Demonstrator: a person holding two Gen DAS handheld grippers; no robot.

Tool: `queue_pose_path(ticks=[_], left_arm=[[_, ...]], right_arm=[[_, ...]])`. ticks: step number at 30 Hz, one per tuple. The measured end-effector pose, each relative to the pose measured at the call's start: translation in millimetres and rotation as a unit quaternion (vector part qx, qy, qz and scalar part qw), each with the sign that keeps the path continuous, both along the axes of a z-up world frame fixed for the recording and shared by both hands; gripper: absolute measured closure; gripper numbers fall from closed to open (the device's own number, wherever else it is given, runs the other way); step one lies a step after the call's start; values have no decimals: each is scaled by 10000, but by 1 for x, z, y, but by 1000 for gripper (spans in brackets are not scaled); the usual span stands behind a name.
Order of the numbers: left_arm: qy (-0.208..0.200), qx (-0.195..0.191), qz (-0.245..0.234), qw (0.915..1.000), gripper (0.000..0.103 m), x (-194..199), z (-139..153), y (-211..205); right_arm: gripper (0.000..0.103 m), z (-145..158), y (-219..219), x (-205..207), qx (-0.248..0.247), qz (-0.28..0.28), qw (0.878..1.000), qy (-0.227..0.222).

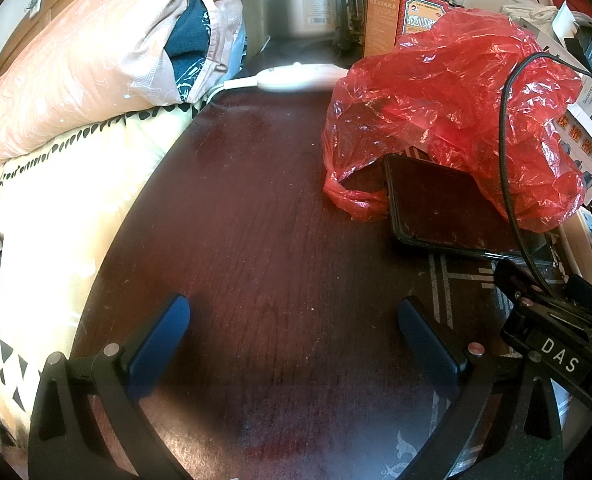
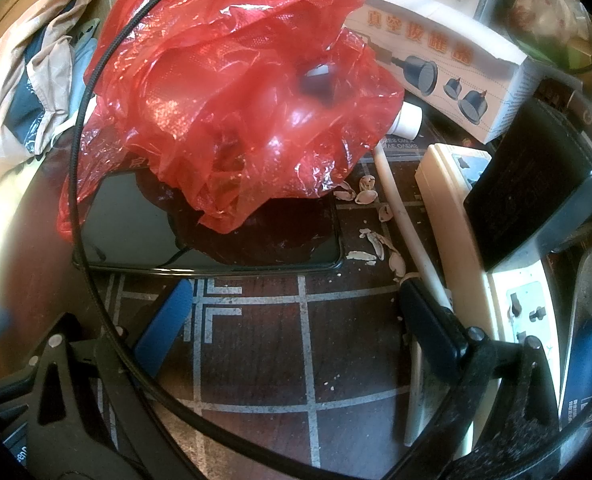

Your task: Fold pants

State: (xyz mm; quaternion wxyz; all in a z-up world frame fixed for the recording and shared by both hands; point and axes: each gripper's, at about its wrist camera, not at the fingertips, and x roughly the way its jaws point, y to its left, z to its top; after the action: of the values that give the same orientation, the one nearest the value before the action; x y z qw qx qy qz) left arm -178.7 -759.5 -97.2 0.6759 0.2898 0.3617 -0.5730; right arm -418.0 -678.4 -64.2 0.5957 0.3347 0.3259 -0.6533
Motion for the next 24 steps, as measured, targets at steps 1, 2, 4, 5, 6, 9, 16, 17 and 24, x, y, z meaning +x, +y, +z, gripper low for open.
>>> queue_pose_path(ticks=[1, 2, 4, 5, 6, 9, 16, 17, 24], left_arm=[[0, 0, 0, 10000, 0, 0, 1, 0], [0, 0, 0, 10000, 0, 0, 0, 0], [0, 0, 0, 10000, 0, 0, 0, 0], [0, 1, 0, 10000, 0, 0, 0, 0], [0, 0, 0, 10000, 0, 0, 0, 0], [-1, 0, 0, 10000, 0, 0, 0, 0], [-1, 1, 0, 10000, 0, 0, 0, 0], [-1, 1, 0, 10000, 0, 0, 0, 0], [-1, 1, 0, 10000, 0, 0, 0, 0]], right_arm=[[0, 1, 1, -2, 0, 0, 10000, 0], [0, 0, 0, 1, 0, 0, 10000, 0], [0, 1, 1, -1, 0, 0, 10000, 0], [0, 2, 2, -3, 0, 0, 10000, 1], [0, 0, 1, 1, 1, 0, 10000, 0], [0, 0, 1, 1, 1, -1, 10000, 0], [0, 1, 3, 0, 1, -1, 10000, 0], [0, 0, 2, 3, 1, -1, 10000, 0], [0, 1, 3, 3, 2, -2, 10000, 0]])
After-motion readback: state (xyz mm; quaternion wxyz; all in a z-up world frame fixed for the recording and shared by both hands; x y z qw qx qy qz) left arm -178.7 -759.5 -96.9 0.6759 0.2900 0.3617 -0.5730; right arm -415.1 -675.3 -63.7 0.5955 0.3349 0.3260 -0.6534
